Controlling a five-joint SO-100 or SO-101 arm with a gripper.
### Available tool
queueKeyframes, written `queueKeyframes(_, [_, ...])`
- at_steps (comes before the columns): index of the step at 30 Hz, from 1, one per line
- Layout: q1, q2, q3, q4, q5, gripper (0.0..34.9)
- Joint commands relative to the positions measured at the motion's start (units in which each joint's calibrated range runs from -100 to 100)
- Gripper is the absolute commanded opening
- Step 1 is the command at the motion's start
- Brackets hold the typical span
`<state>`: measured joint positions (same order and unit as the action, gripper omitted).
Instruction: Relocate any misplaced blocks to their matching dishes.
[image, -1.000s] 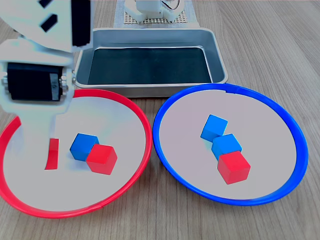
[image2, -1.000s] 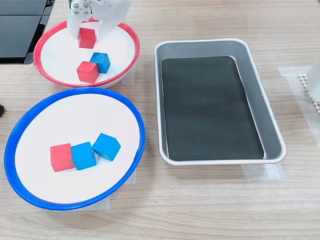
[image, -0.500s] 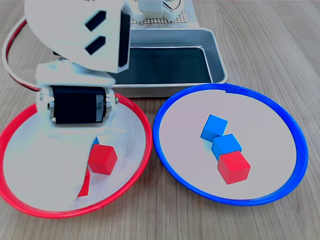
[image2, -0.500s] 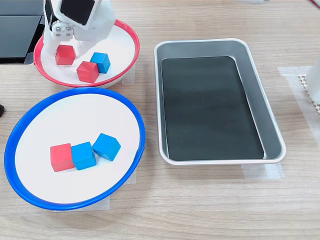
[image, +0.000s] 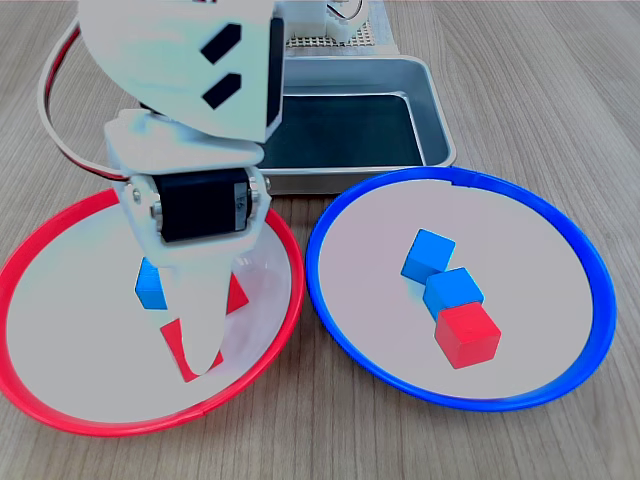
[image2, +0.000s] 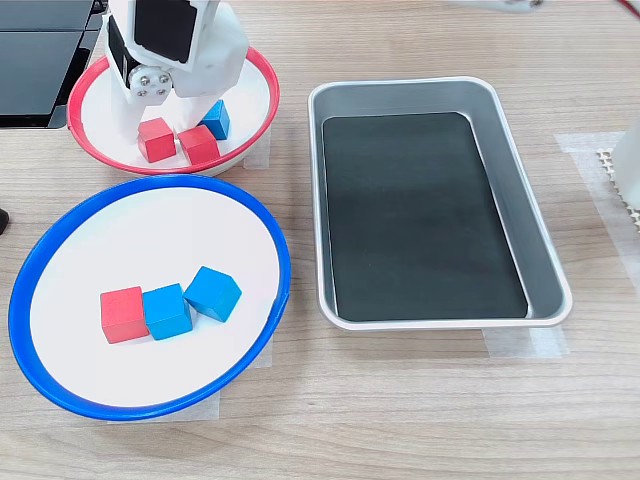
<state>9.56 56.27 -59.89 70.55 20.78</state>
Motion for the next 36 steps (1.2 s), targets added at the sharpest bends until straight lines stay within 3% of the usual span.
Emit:
queueKeyframes(1, [-0.19,-3.0,-2.88,1.55,0.34,12.3])
queueKeyframes(12, [0.84,-6.93,-3.42,2.95,0.44,11.5])
queueKeyframes(23, [2.82,-14.43,1.22,10.63,0.0,10.0])
queueKeyframes(27, [5.17,-15.46,4.41,10.79,-1.9,8.0])
queueKeyframes(36, [6.58,-14.01,4.04,10.38,-4.69,8.2])
